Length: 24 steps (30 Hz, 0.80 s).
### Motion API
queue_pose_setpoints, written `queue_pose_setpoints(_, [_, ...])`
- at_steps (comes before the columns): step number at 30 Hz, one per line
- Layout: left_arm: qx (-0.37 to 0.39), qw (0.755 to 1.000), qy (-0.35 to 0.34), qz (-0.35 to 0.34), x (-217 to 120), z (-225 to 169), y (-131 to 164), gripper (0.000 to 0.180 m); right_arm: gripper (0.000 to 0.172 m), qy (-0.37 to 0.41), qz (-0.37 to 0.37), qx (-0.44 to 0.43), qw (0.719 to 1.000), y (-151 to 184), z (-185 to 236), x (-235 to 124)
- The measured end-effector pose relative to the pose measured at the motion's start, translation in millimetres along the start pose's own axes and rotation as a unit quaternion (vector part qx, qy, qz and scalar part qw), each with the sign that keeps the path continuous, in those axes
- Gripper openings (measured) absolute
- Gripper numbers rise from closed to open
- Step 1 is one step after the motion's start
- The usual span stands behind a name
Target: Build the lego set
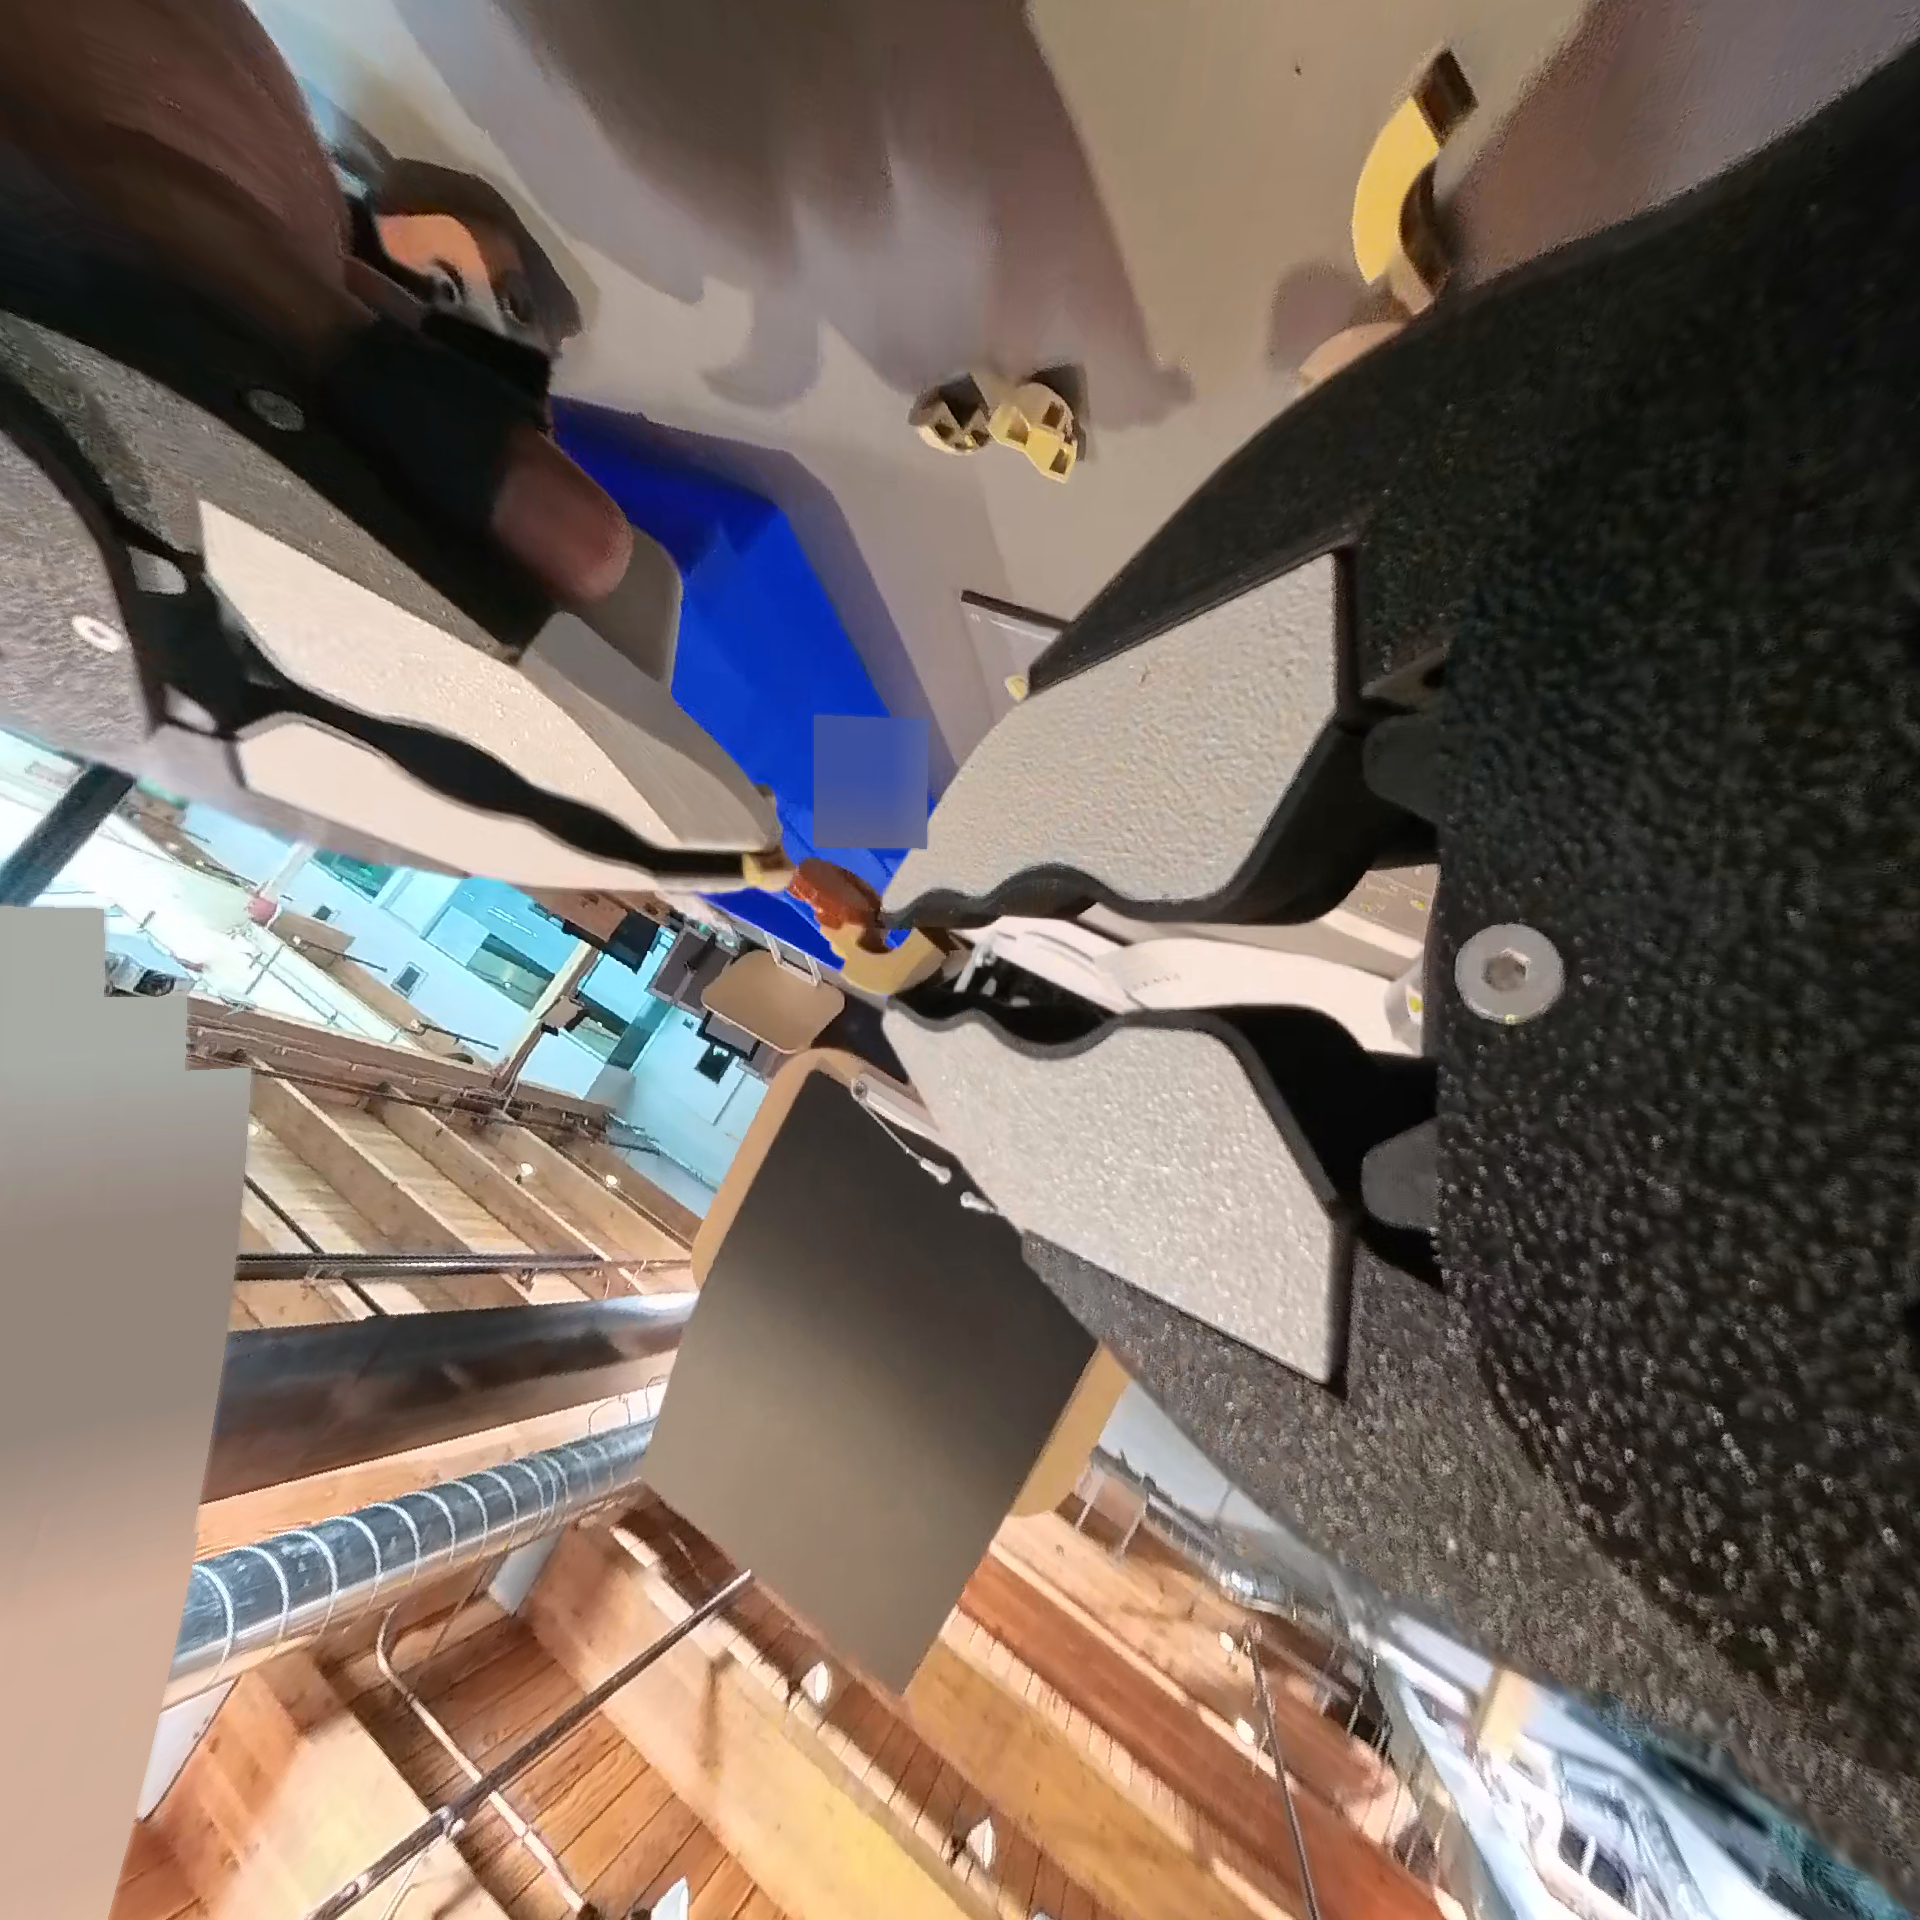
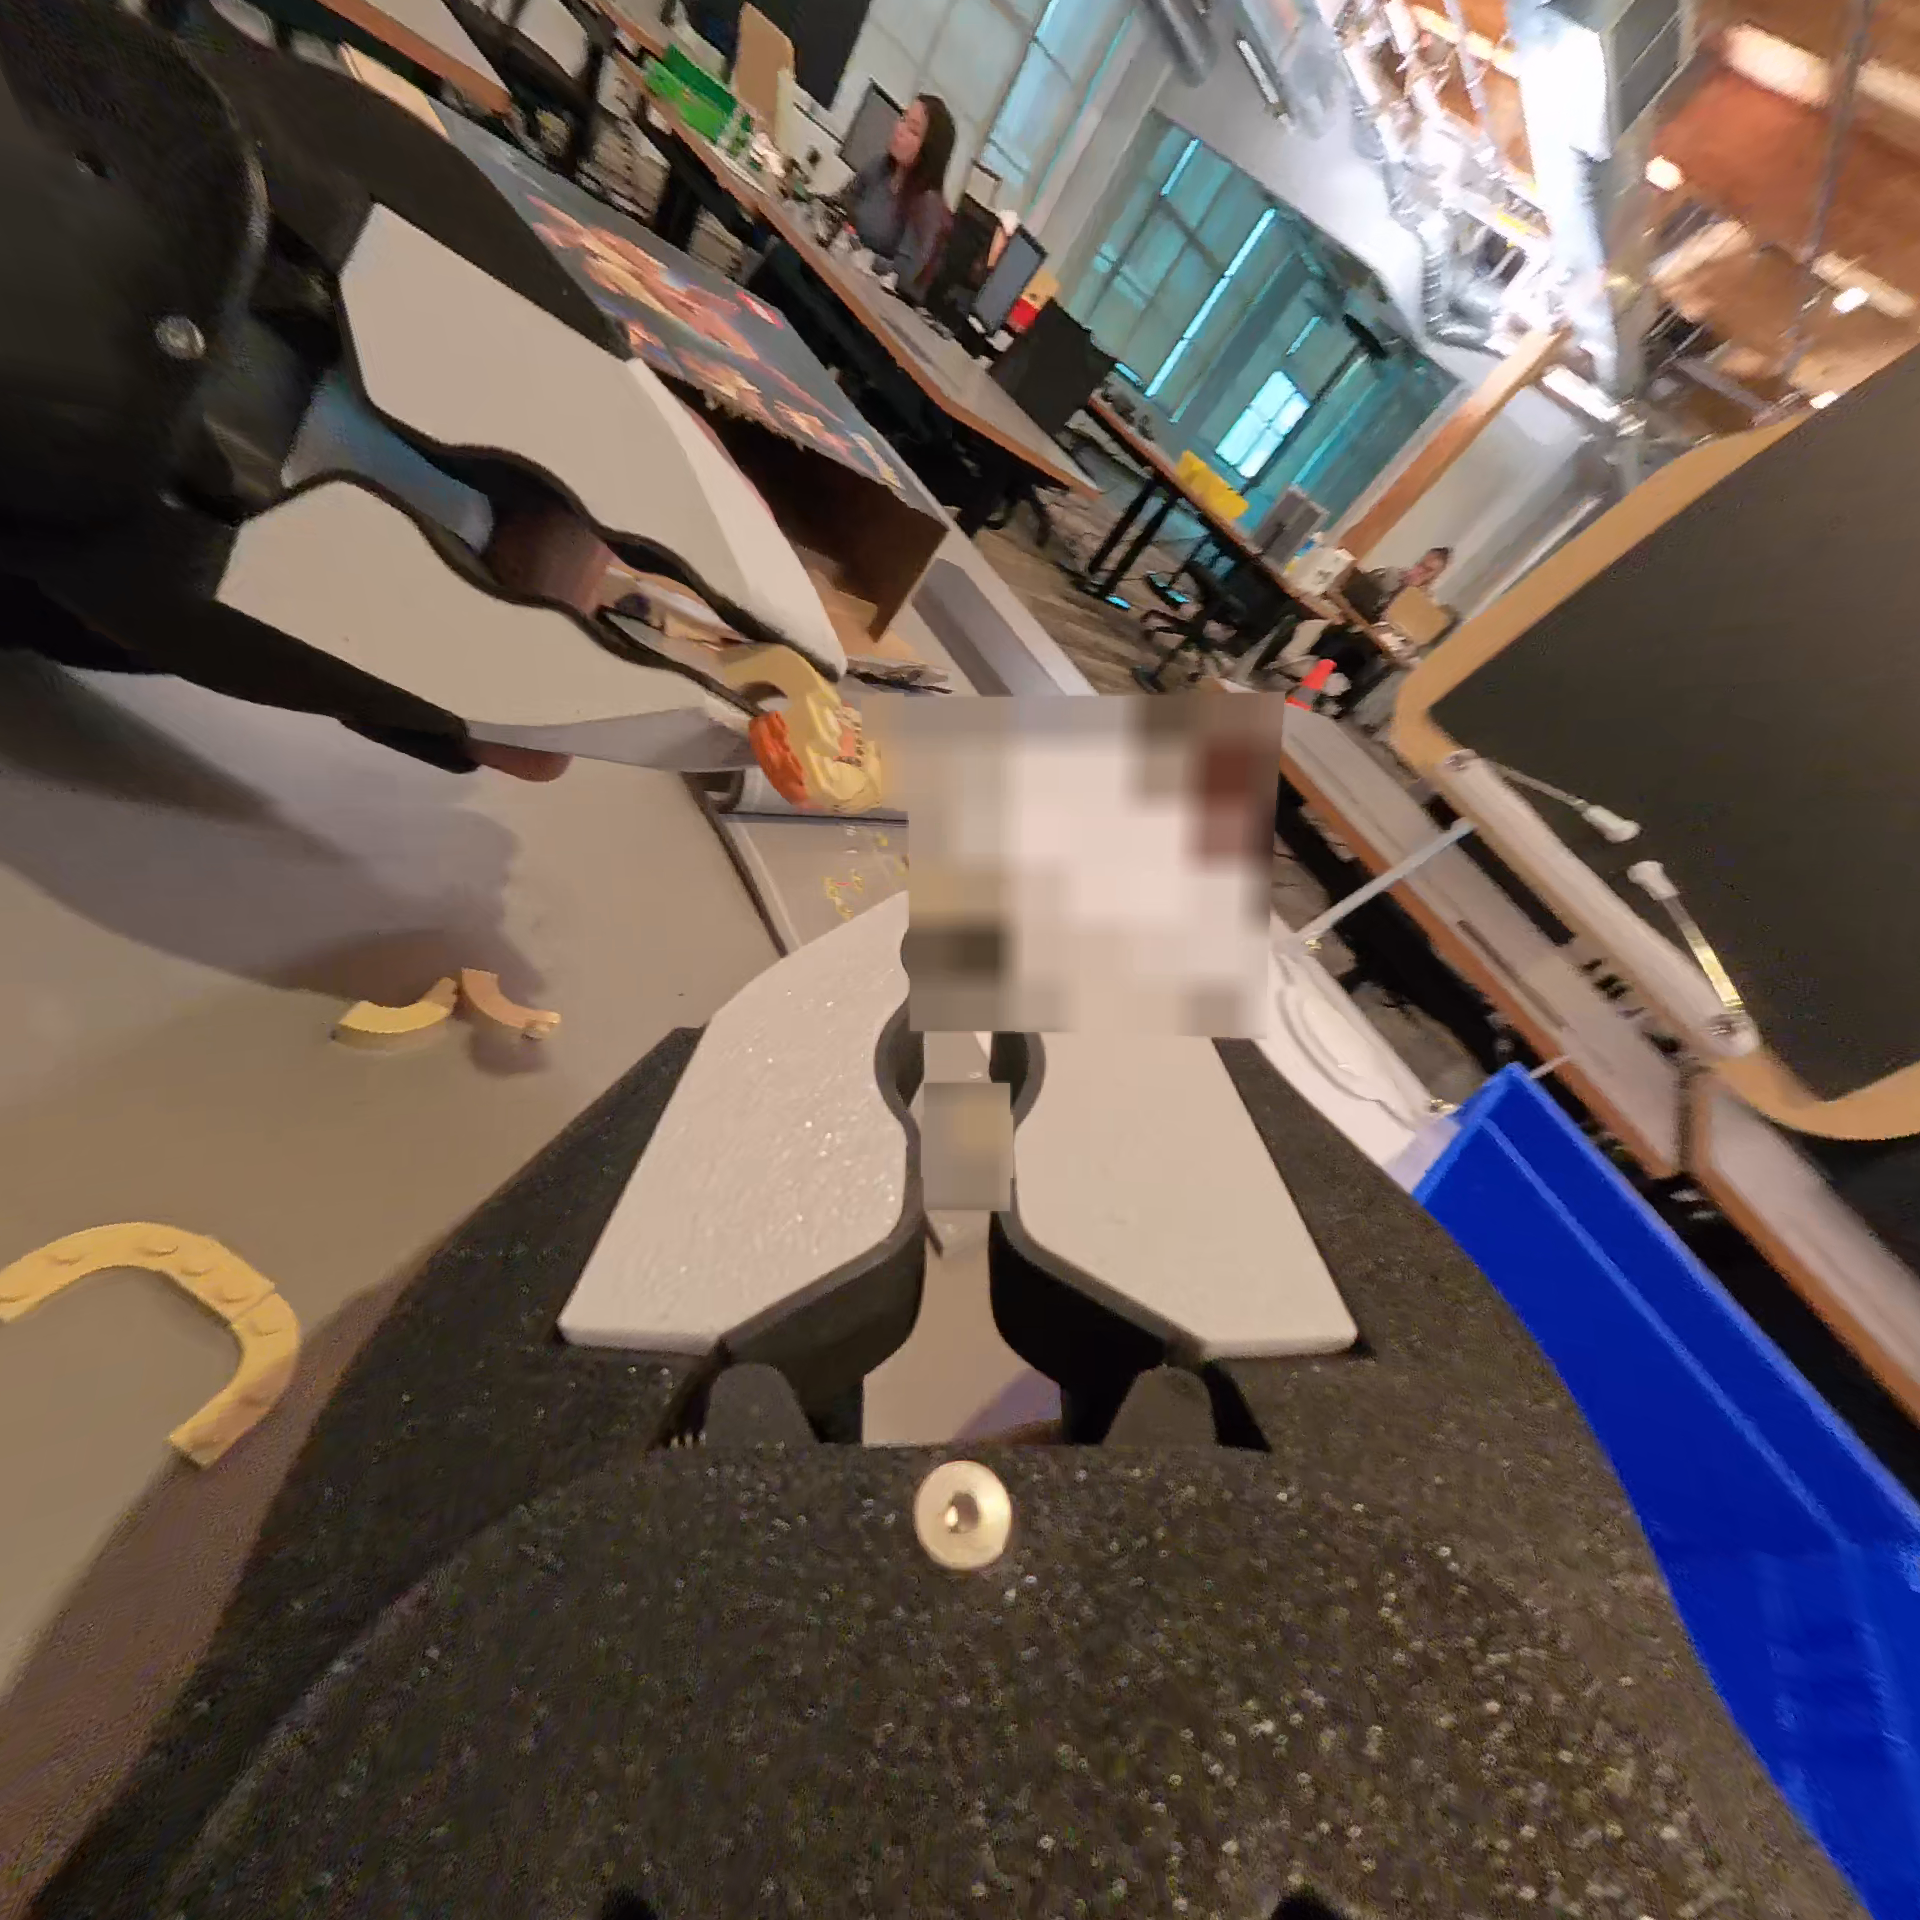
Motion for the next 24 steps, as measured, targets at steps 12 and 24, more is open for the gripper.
queue_pose_setpoints(12, [0.042,0.998,-0.039,0.009,-3,-1,-8,0.01,0.006,0.102,0.012,-0.071,0.992,-17,18,-4])
queue_pose_setpoints(24, [0.056,0.996,-0.065,0.012,-6,-1,-12,0.01,0.007,0.15,0.008,-0.108,0.983,-24,26,-6])
Point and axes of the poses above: each gripper's, where its closed fingertips meet, x out along the fingers, y out of its underside, z = x × y across the jaws, the point moved 7 cm from there along -x, back along the fingers, and after that the axes turned 15 degrees about z, right-handed, at the moved point
